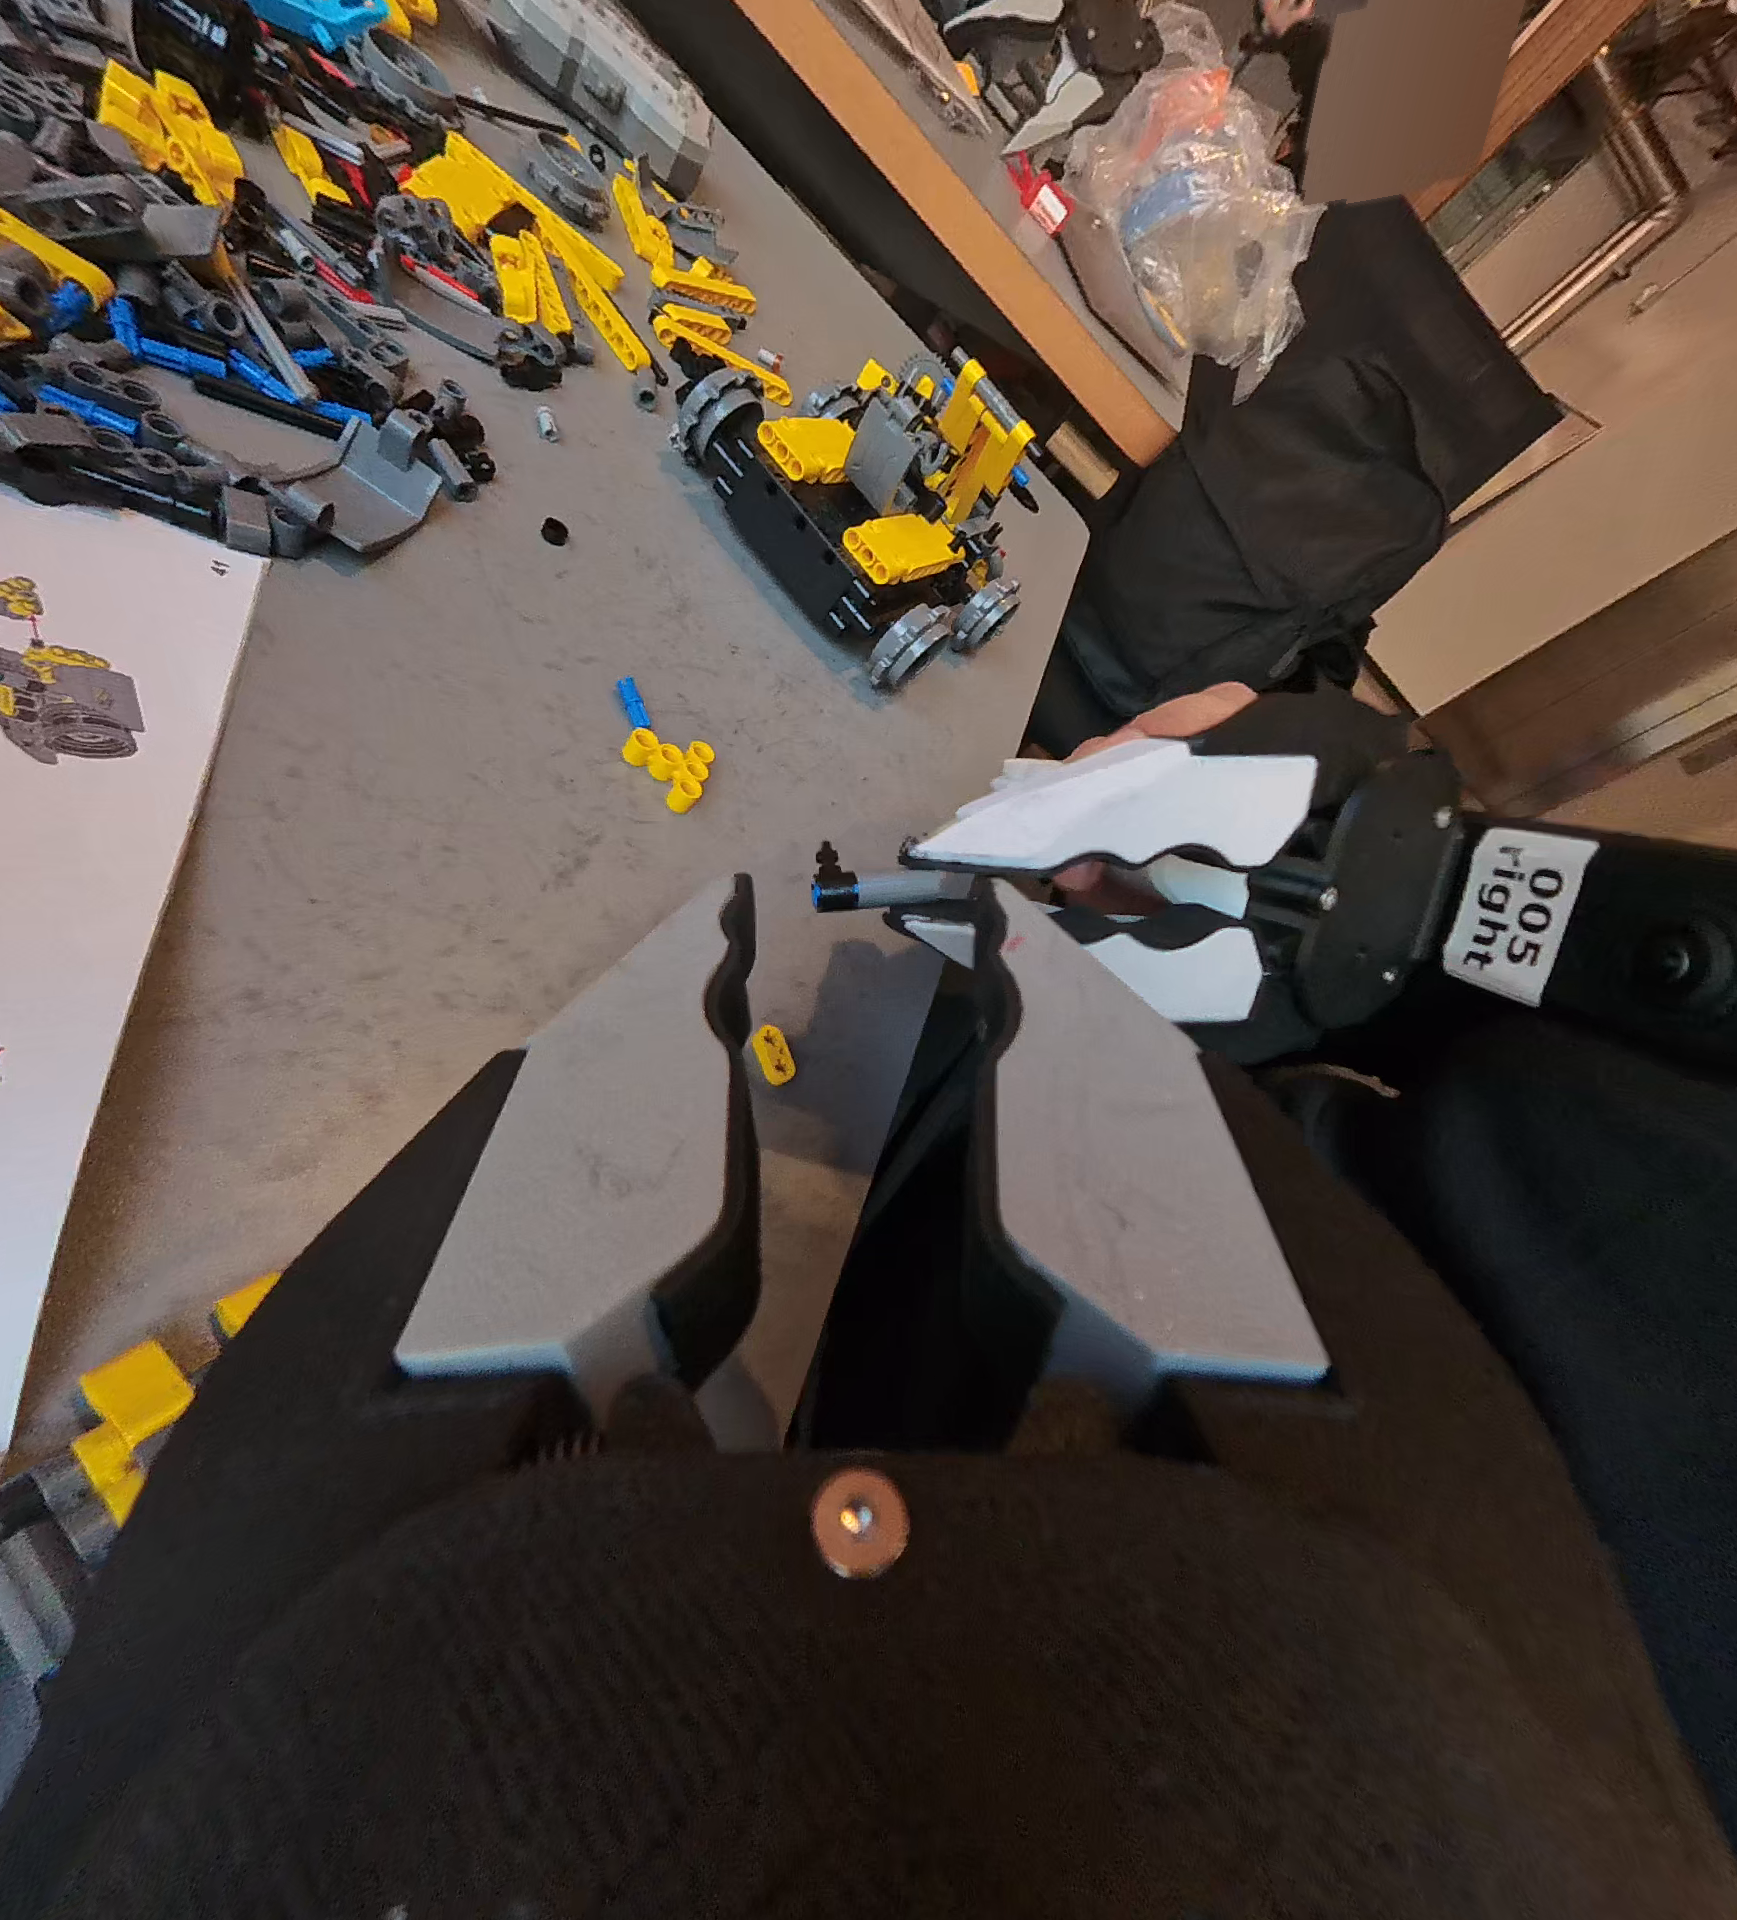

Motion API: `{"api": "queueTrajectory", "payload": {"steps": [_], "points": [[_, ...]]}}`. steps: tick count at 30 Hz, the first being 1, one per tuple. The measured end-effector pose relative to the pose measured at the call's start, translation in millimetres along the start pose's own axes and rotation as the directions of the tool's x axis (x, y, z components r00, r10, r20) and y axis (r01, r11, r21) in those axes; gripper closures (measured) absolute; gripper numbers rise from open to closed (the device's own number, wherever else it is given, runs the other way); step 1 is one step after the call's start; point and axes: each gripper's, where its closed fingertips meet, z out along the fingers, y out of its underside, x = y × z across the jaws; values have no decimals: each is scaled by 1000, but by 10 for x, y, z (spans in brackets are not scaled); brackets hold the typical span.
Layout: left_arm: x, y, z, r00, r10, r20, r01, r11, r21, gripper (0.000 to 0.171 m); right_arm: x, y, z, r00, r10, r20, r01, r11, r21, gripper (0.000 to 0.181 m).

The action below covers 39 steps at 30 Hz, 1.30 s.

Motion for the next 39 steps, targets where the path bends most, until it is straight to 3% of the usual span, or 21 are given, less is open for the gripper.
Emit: {"api": "queueTrajectory", "payload": {"steps": [5, 9, 13, 16, 19, 21, 26, 27, 29, 34, 39], "points": [[63, 37, 69, 999, -2, -39, 1, 1000, -24, 144, -5, -29, -2, 1000, -7, -12, 7, 1000, 12, 175], [26, 81, 57, 998, 64, 7, -64, 996, -67, 150, -64, -6, 12, 1000, 16, 25, -16, 1000, 14, 175], [2, 148, 31, 982, 187, 39, -178, 969, -169, 150, -152, 9, 34, 992, 68, 101, -70, 997, 17, 172], [-36, 180, -39, 942, 331, 59, -305, 914, -268, 150, -274, 17, 40, 956, 153, 249, -160, 987, 7, 170], [-94, 224, -124, 850, 524, 59, -468, 800, -375, 150, -274, 53, 25, 867, 322, 379, -332, 942, -43, 166], [-107, 287, -164, 754, 657, 26, -577, 680, -451, 150, -179, 86, 20, 788, 440, 431, -449, 889, -87, 164], [-154, 455, -172, 389, 915, -109, -770, 258, -583, 149, -173, 12, -71, 405, 638, 655, -655, 702, -280, 154], [-139, 464, -157, 310, 942, -132, -791, 179, -585, 149, -179, -20, -88, 345, 644, 683, -664, 682, -307, 154], [-60, 492, -115, 203, 963, -175, -823, 71, -563, 149, -208, -31, -81, 302, 641, 706, -650, 680, -340, 154], [32, 505, -81, 112, 969, -219, -835, -28, -550, 149, -478, 7, -100, 298, 584, 755, -511, 766, -390, 159], [31, 559, -75, 74, 964, -256, -821, -87, -564, 148, -568, -22, -83, 270, 576, 771, -496, 770, -401, 165]]}}
